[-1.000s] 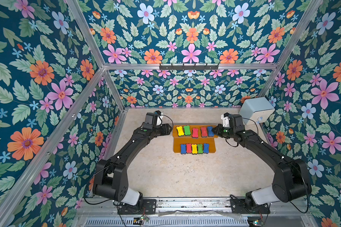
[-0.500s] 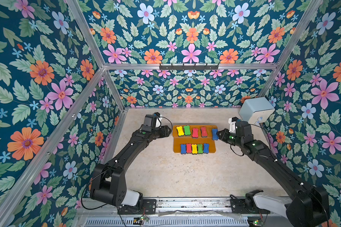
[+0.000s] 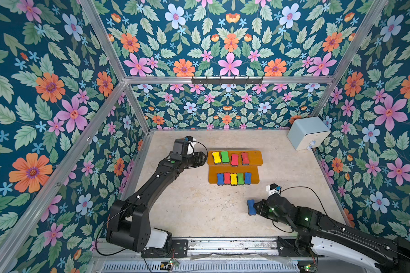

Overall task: Remove the whiteboard erasers from the shelf
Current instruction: Place the whiteboard eraser at the center of the board.

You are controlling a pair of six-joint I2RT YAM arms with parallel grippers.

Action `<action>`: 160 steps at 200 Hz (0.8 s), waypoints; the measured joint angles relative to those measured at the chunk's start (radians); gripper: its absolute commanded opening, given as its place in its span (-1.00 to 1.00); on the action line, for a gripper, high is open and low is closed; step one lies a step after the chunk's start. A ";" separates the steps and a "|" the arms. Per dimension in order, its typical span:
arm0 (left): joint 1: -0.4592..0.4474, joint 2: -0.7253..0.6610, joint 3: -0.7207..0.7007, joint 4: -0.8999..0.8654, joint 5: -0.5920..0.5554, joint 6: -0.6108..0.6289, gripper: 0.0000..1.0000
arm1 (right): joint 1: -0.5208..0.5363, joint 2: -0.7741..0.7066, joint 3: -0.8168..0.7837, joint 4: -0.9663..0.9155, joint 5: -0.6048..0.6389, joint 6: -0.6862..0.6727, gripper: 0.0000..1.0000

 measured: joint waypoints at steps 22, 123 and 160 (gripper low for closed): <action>-0.003 -0.001 -0.003 0.000 0.000 0.000 0.23 | 0.104 0.027 -0.051 0.007 0.057 0.126 -1.00; -0.003 0.016 -0.005 0.002 -0.002 0.002 0.22 | 0.257 0.021 -0.150 -0.009 0.111 0.375 -1.00; -0.003 0.018 -0.003 0.003 -0.009 0.002 0.22 | 0.259 0.009 -0.156 -0.031 0.111 0.375 -1.00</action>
